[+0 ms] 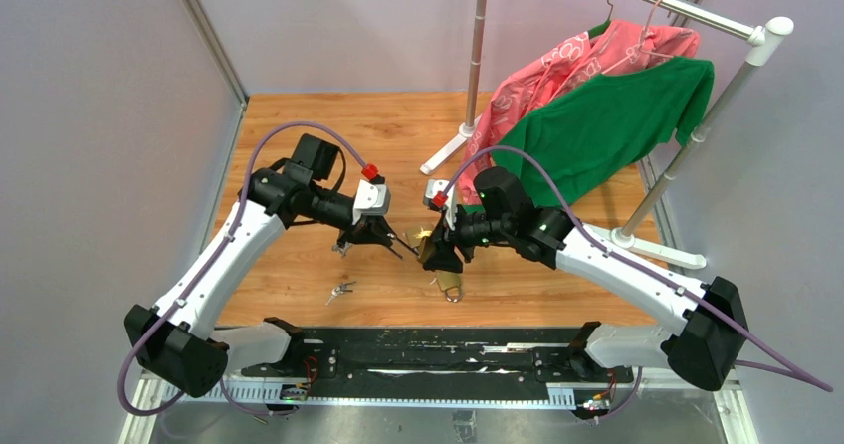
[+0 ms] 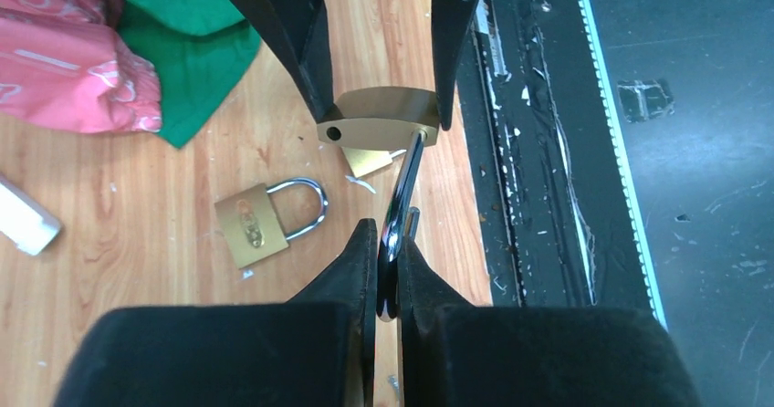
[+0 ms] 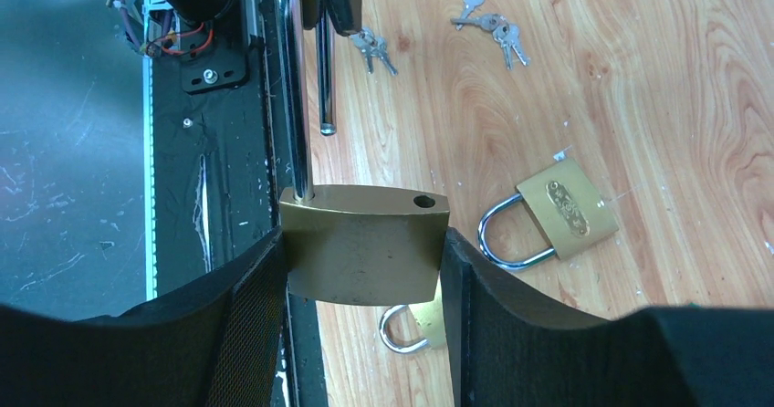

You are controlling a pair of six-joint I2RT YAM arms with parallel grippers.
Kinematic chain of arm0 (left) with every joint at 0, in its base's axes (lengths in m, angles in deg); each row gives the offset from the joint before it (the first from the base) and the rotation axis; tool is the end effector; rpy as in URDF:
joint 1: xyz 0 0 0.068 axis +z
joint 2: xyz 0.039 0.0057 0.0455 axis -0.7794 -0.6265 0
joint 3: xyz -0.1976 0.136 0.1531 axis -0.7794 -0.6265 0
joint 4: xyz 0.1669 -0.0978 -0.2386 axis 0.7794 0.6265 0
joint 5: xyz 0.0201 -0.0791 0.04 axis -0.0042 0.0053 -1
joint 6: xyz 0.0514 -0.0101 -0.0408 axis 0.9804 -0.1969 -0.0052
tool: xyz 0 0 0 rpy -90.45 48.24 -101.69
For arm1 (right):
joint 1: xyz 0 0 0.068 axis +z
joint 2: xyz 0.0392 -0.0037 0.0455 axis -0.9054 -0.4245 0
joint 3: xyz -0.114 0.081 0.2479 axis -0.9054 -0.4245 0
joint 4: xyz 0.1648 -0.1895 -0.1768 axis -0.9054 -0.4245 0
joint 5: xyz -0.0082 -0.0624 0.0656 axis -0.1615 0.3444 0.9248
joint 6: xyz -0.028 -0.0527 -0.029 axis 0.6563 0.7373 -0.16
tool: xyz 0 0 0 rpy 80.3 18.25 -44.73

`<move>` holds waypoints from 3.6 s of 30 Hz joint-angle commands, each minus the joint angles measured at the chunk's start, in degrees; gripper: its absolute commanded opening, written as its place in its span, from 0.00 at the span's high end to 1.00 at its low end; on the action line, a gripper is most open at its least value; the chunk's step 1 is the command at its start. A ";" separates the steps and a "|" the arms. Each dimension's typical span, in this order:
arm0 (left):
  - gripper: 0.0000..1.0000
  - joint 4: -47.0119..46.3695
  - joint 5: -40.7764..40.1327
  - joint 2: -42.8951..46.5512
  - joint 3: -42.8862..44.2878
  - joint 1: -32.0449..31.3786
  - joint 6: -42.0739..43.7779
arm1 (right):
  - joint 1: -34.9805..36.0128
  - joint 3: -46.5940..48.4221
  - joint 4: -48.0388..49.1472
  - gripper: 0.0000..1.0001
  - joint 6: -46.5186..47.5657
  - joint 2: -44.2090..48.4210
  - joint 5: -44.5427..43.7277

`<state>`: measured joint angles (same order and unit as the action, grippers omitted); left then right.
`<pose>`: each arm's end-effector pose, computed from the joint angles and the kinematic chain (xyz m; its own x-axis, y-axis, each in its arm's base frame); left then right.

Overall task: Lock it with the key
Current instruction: Pick up the lock from the center of the board, then lock the lock.

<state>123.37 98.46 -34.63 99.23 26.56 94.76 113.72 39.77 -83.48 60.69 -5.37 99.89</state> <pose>0.2203 -0.1504 0.3440 0.0172 0.4483 -0.8937 0.9934 -0.1090 -0.0355 0.1920 0.2650 0.3096 -0.1319 -0.3602 -0.9235 -0.9898 0.0983 0.1031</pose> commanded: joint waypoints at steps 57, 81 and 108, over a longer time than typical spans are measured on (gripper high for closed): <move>1.00 -58.91 3.80 8.09 3.79 -2.07 -69.14 | -11.39 -18.81 63.01 0.60 -25.18 19.16 3.86; 1.00 -64.43 5.08 8.40 1.39 -2.94 -69.84 | -11.61 -15.03 53.00 1.00 -24.01 20.52 7.13; 1.00 -67.70 -0.09 10.75 -7.35 -10.69 -64.96 | -12.60 -7.86 60.69 1.00 -26.20 16.98 15.42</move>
<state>53.56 97.67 -21.91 94.57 17.62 30.85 100.63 30.04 -33.27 36.80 11.57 120.41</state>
